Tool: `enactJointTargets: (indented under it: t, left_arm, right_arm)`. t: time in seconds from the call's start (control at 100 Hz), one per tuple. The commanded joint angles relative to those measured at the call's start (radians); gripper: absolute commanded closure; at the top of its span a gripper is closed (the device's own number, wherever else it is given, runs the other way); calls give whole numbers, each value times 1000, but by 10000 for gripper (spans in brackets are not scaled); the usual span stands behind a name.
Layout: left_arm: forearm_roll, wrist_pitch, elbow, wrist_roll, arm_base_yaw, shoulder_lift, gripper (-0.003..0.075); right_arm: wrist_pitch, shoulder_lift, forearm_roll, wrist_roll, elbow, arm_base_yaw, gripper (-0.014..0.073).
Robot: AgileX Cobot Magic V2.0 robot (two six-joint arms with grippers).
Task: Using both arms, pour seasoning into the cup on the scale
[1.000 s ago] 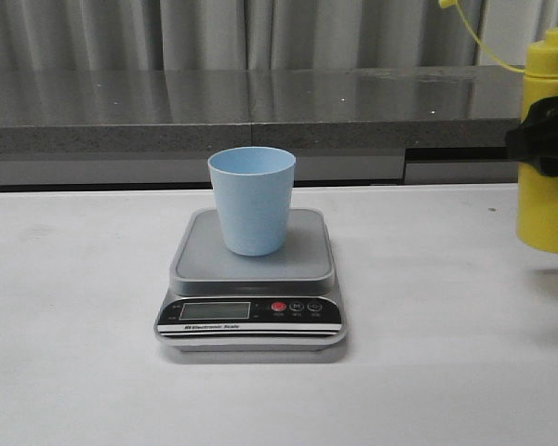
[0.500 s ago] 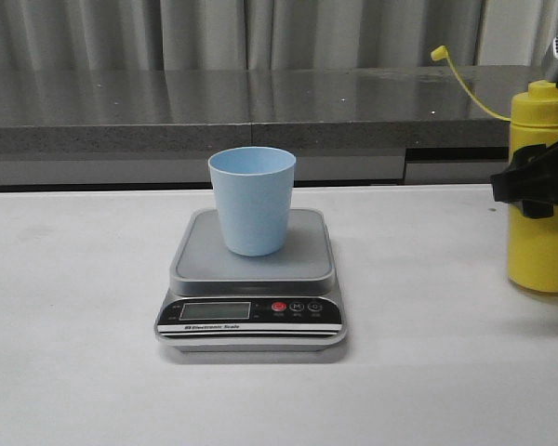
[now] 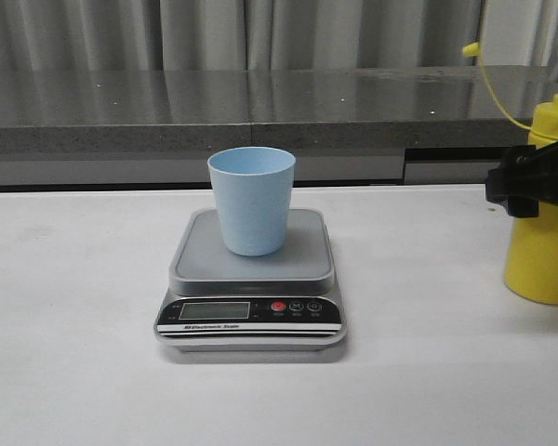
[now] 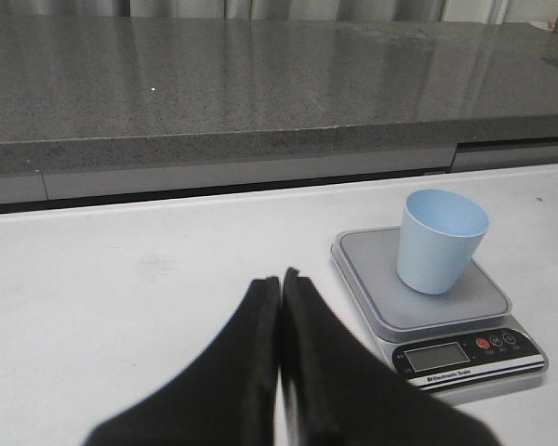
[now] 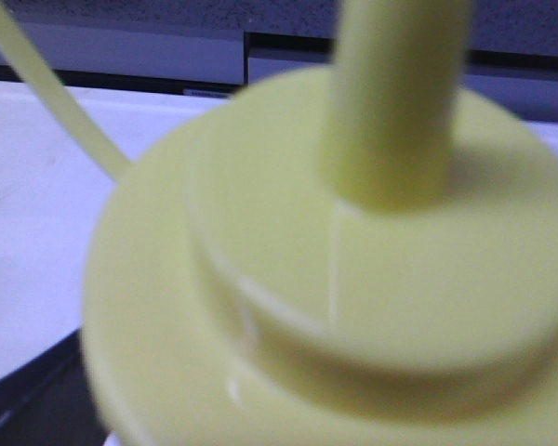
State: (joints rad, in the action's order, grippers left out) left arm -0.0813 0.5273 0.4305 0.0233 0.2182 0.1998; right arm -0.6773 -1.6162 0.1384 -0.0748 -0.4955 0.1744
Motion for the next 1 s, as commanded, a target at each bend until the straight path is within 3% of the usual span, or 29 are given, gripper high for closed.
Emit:
enactJointTargets:
  t: [0.0, 0.34, 0.78, 0.99]
  left_arm:
    - [-6, -78, 26, 5, -2, 8, 741]
    - [-6, -78, 26, 5, -2, 8, 741]
    - [-6, -78, 26, 5, -2, 8, 741]
    - [-6, -78, 26, 5, -2, 8, 741]
  right_arm:
    - [-83, 30, -10, 4, -23, -6, -51]
    - [-85, 58, -10, 4, 17, -6, -51]
    - [-64, 233, -4, 4, 163, -6, -51]
    - [88, 398, -4, 5, 209, -6, -36]
